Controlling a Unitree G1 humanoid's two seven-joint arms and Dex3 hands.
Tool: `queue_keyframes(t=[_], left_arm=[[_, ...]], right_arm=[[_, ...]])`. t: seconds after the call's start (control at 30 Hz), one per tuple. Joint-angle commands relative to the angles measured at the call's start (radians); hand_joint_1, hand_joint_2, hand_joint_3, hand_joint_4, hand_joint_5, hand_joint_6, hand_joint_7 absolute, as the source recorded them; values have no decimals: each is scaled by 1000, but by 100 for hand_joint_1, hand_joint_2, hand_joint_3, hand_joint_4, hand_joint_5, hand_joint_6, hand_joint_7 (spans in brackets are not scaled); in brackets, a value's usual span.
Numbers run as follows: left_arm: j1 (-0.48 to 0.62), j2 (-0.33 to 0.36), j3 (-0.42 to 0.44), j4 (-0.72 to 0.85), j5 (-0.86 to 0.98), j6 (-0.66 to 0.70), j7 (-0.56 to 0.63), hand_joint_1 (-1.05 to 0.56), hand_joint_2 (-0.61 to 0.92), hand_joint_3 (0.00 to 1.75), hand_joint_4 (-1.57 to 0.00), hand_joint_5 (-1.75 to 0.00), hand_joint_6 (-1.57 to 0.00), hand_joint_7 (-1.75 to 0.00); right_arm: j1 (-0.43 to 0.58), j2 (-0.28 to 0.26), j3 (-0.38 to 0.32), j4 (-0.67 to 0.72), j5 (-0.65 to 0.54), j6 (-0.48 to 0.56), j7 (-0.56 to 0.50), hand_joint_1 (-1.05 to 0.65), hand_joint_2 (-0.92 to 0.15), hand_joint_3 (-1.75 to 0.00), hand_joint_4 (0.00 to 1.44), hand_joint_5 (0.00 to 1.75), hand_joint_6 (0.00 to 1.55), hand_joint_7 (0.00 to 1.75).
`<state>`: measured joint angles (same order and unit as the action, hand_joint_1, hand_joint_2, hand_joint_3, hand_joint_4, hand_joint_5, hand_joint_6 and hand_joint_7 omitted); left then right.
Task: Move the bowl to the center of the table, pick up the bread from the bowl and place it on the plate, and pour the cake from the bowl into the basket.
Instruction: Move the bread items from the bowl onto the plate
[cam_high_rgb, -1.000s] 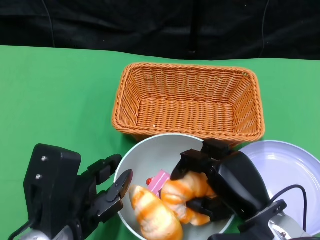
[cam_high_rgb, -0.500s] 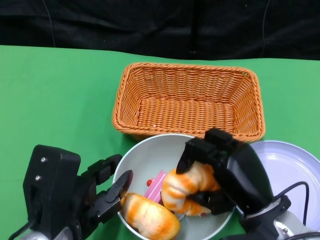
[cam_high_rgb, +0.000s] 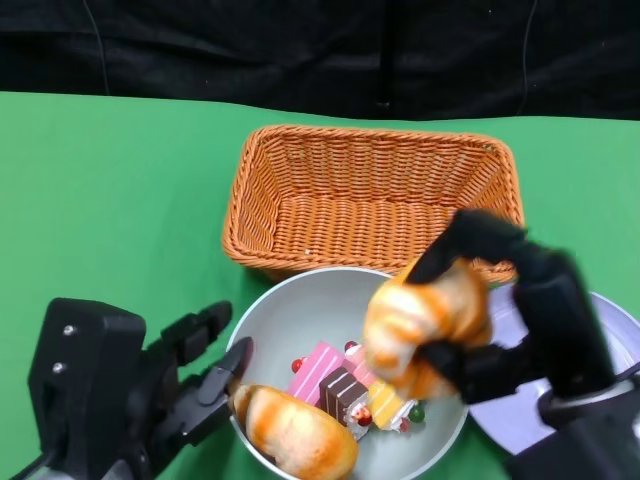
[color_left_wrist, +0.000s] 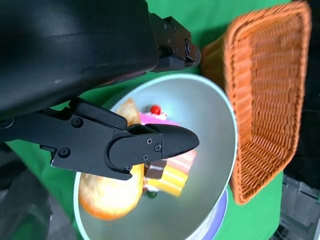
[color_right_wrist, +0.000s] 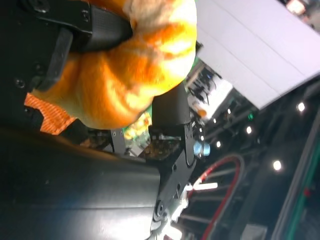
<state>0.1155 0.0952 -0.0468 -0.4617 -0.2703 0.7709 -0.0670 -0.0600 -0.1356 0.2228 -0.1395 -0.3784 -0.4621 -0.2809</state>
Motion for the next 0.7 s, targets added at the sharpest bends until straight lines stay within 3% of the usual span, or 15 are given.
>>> queue_keyframes(t=[0.03,0.17,0.33,0.7], left_arm=[[9,15,8,-15,11,-18,-8,-60,92,49,-16,-17,-19,-3],[8,40,40,-31,27,-70,-11,-58,92,49,-14,-17,-16,-1],[12,46,44,-43,47,-94,-3,-58,92,49,-14,-18,-17,-1],[14,41,46,-44,59,-99,-8,-59,92,48,-14,-19,-17,-1]], right_arm=[[17,13,-23,-23,16,14,27,-8,-16,-175,101,175,85,154],[27,6,-99,-96,53,113,85,0,-16,-175,103,175,88,157],[33,2,-133,-110,32,137,110,0,-17,-175,102,175,86,158],[35,15,-147,-113,22,138,127,0,-18,-175,102,175,86,159]])
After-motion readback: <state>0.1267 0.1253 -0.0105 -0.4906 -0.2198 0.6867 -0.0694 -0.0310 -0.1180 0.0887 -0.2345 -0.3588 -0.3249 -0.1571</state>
